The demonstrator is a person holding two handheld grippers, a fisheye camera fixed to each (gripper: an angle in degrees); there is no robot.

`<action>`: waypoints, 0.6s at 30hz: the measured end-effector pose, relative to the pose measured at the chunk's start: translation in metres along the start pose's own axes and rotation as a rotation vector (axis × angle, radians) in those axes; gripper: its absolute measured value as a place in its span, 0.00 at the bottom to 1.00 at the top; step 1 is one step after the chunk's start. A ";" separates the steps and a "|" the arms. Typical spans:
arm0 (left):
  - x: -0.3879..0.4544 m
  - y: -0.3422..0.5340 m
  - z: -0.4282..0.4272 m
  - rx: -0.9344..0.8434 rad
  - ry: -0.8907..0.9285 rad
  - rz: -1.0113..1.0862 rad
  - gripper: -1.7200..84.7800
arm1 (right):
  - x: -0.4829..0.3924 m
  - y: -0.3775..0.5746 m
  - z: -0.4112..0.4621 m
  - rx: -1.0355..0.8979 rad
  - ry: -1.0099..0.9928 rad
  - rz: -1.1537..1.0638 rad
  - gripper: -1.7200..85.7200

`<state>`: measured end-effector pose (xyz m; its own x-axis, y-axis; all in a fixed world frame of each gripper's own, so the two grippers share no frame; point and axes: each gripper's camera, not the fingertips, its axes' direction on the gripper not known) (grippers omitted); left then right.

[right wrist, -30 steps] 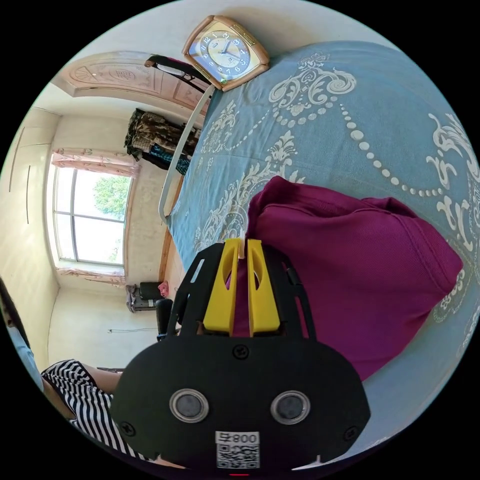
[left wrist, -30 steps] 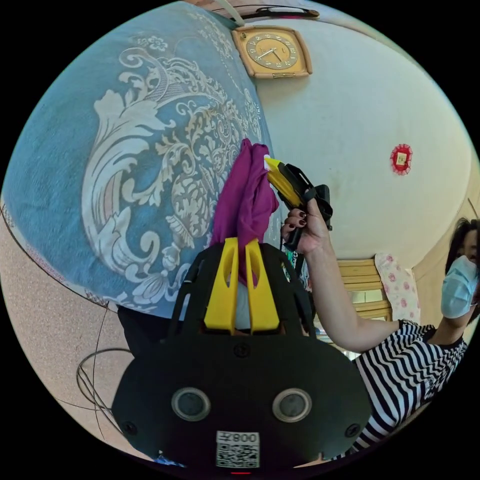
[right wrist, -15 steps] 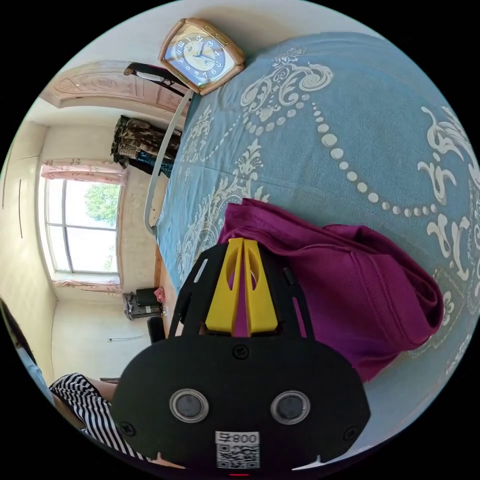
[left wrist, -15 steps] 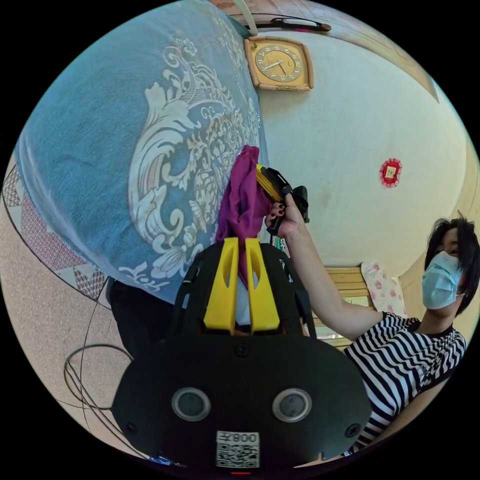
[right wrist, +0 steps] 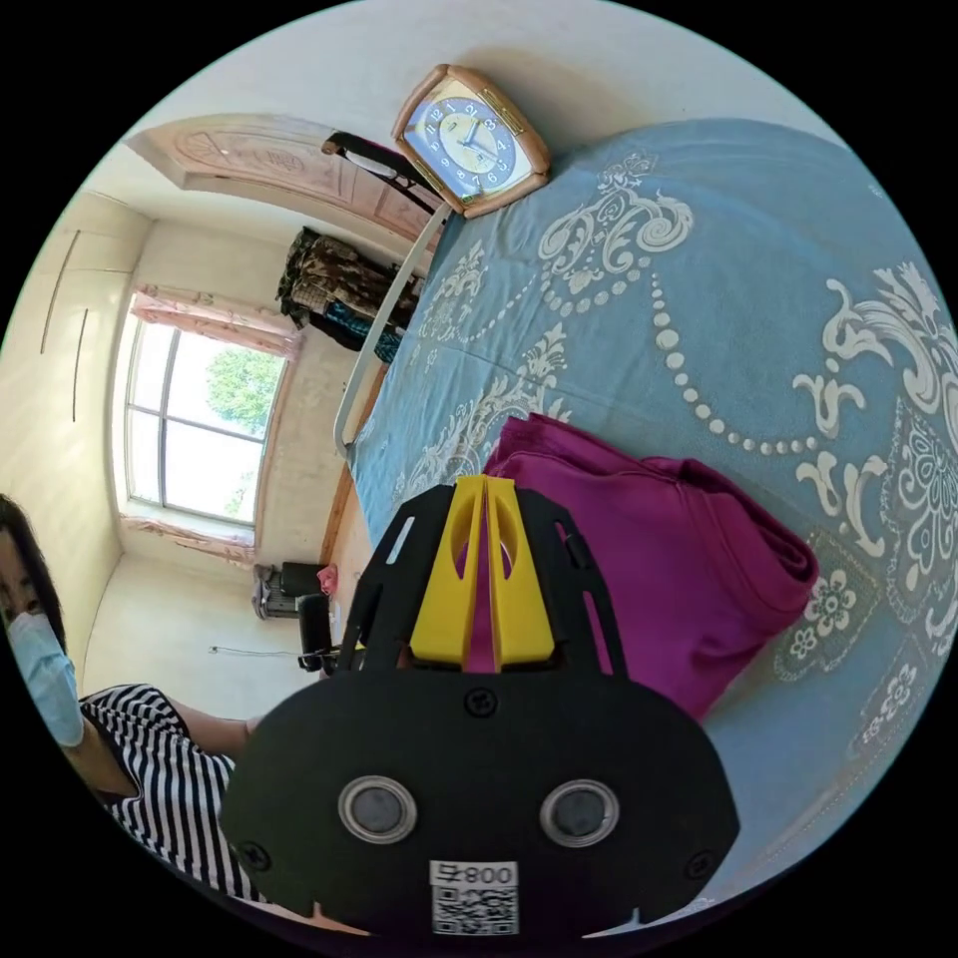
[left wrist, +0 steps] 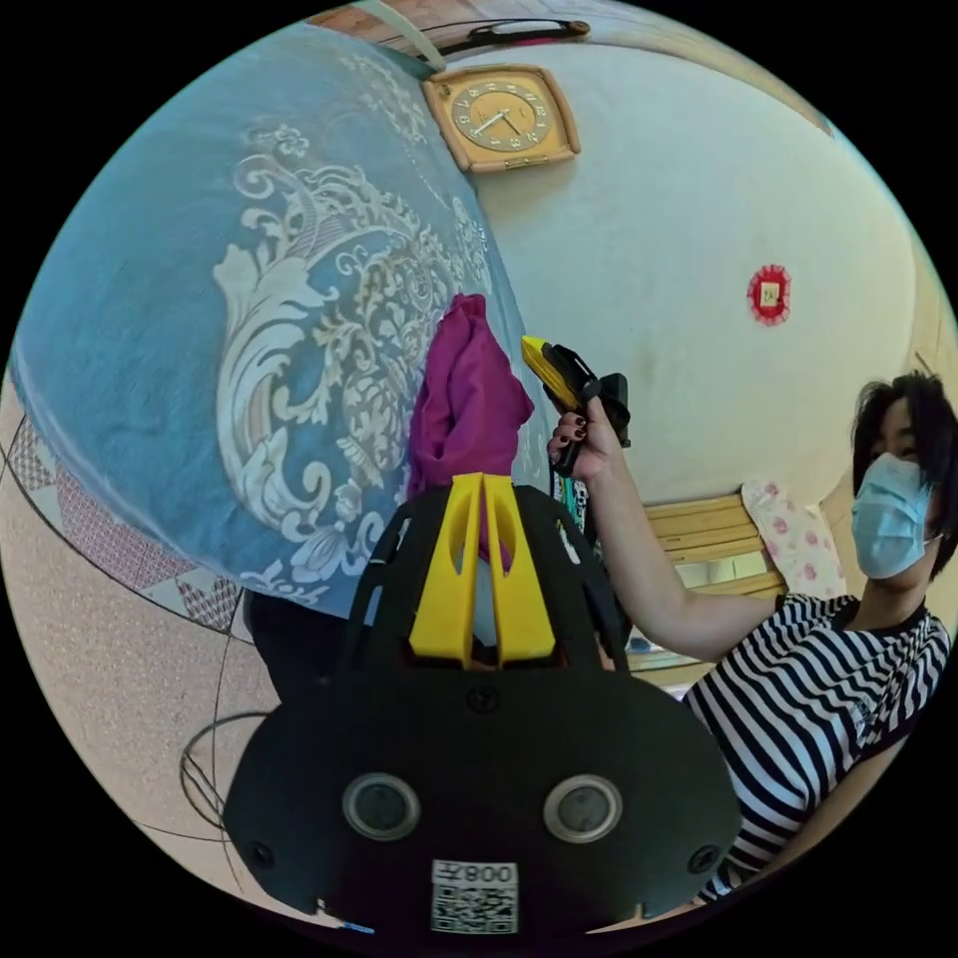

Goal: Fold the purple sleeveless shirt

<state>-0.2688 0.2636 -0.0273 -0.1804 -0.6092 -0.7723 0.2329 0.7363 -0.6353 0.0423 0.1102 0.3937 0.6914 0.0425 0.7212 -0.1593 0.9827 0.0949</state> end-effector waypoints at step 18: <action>-0.007 0.039 0.031 0.056 0.002 -0.053 0.02 | 0.051 0.023 -0.052 -0.049 0.121 0.023 0.03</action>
<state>-0.2289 0.2872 -0.0460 -0.1959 -0.6466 -0.7373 0.2763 0.6850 -0.6741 0.1105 0.1447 0.3975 0.7687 0.0837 0.6341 -0.1434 0.9887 0.0434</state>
